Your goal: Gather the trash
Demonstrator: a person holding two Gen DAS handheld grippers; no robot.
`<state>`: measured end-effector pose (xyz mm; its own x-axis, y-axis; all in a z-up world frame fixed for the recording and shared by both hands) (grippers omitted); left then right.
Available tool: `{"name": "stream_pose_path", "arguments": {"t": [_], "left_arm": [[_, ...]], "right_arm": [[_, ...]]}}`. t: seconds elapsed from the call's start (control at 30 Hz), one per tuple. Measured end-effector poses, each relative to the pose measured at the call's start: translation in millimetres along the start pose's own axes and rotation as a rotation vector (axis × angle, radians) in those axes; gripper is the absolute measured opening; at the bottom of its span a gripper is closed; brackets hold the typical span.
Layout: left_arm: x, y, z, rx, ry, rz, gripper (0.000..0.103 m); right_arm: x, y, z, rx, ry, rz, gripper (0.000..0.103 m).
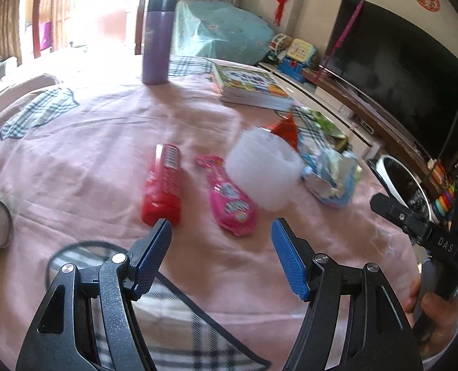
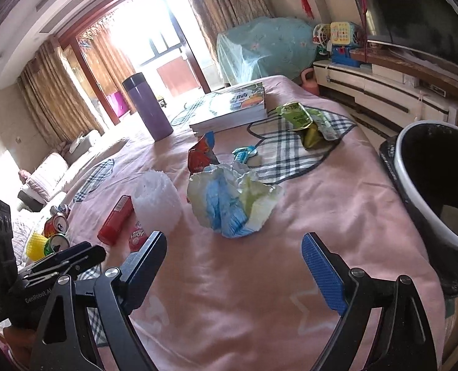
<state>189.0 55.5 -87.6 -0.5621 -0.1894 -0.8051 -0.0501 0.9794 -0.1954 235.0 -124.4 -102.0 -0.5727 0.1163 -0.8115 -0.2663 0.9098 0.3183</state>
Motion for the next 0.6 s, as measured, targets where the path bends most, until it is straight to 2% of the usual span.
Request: {"name": "stream_pose_path", "arguments": {"t": [0.27, 0.43, 0.47, 0.5, 0.53, 0.6], "left_arm": [[-14, 38, 40, -0.074, 0.037, 0.001, 0.069], [-9, 44, 67, -0.061, 0.086, -0.005, 0.067], [-9, 44, 69, -0.053, 0.088, -0.009, 0.065], [-8, 45, 71, -0.045, 0.086, -0.011, 0.055], [-8, 44, 72, -0.041, 0.090, -0.013, 0.042], [-8, 44, 71, -0.031, 0.091, -0.020, 0.034]], "right_arm": [[-7, 1, 30, 0.023, 0.035, -0.008, 0.090], [-9, -3, 49, 0.027, 0.057, 0.002, 0.090], [-9, -4, 51, 0.026, 0.059, 0.003, 0.088], [-8, -5, 54, 0.030, 0.062, 0.004, 0.087], [-8, -6, 57, 0.037, 0.066, 0.002, 0.081], [-6, -7, 60, 0.041, 0.075, 0.002, 0.066]]}}
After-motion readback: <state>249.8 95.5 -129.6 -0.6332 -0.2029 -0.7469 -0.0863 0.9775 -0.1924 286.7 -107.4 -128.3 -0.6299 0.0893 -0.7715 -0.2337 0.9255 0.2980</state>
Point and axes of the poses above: each gripper's, at about its wrist camera, not at the fingertips, and z roughly the way its jaws point, y to its left, x to its underside, the point moved 6 cm from there along z, roughly the way its jaws point, and after that the axes turned 11 degrees about -y, right-handed, at the moved point
